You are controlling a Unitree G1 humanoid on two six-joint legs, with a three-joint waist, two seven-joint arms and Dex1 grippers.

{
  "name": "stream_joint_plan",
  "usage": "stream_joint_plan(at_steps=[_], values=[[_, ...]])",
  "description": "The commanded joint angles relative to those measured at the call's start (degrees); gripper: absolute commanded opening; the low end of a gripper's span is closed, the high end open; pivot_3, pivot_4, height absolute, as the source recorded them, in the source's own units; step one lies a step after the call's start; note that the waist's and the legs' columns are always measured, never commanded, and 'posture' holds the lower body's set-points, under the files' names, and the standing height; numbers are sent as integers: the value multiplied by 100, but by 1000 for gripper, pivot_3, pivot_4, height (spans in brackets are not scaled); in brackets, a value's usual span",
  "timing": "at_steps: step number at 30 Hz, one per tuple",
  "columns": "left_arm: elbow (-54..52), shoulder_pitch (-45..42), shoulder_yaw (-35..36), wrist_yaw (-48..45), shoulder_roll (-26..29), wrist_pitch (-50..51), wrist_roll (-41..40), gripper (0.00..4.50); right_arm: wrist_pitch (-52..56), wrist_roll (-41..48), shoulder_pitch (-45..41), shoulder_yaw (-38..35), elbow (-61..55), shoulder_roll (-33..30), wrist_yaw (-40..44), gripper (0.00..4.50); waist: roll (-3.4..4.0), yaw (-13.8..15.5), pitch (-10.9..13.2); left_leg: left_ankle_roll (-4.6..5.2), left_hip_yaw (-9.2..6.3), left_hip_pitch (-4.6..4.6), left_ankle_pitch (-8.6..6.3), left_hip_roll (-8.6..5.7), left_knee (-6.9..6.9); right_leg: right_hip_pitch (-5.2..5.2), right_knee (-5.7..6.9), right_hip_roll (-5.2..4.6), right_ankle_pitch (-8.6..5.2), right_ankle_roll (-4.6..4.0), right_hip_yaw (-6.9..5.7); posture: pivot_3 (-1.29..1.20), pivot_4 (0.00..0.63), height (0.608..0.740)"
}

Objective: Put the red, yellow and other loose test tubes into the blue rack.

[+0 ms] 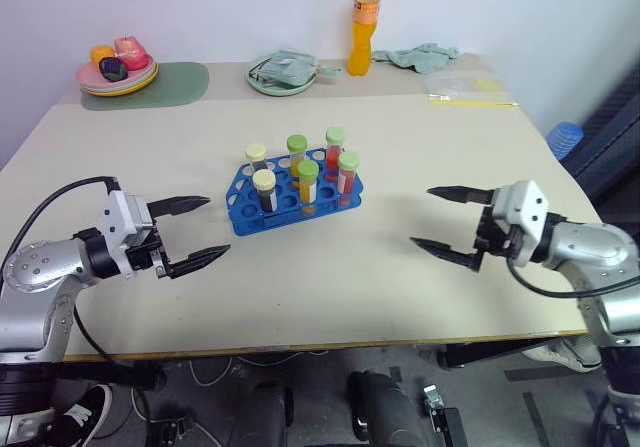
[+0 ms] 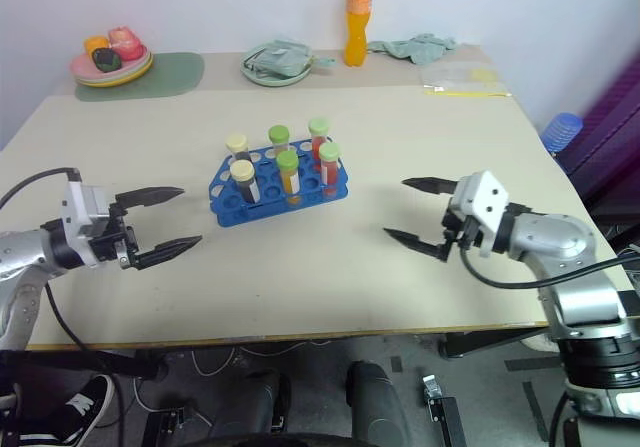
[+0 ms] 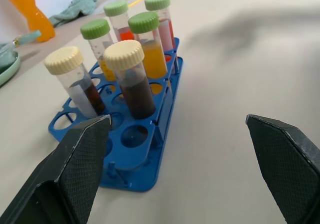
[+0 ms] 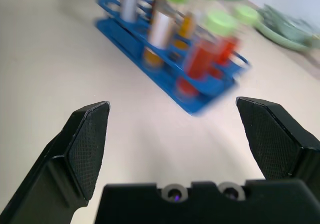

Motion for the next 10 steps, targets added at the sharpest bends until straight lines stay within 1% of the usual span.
stream_joint_plan(at_steps=[1, 4, 6, 10], values=[[-130, -142, 4, -121, 30, 89, -138, 4460, 97, 165, -132, -189, -228, -42, -60, 4500, 0, -23, 0, 0, 0, 1, 0, 2, -1, -1, 1, 4, 0, 0, 1, 0, 150, 740], [-9, -152, -92, -166, -87, -57, -15, 4460, 218, 139, 54, -220, -576, 2, -223, 4500, 3, -15, -1, 1, -1, 3, -1, 6, -1, -2, 5, 12, 0, -1, 0, 0, 150, 740], [-62, -153, -173, -134, -157, -59, 38, 4460, 214, 118, 151, -291, -601, -48, -223, 4500, 3, -2, -1, 1, -1, 2, -1, 6, -1, -2, 5, 9, 0, -1, 1, 0, 150, 740], [-6, -223, -257, -205, -218, -60, 28, 4460, 526, 109, 100, -281, -777, -81, -422, 4500, 3, 3, -1, 1, -1, 0, 0, 4, 1, -2, 4, 2, 0, 0, 2, 0, 150, 740]])
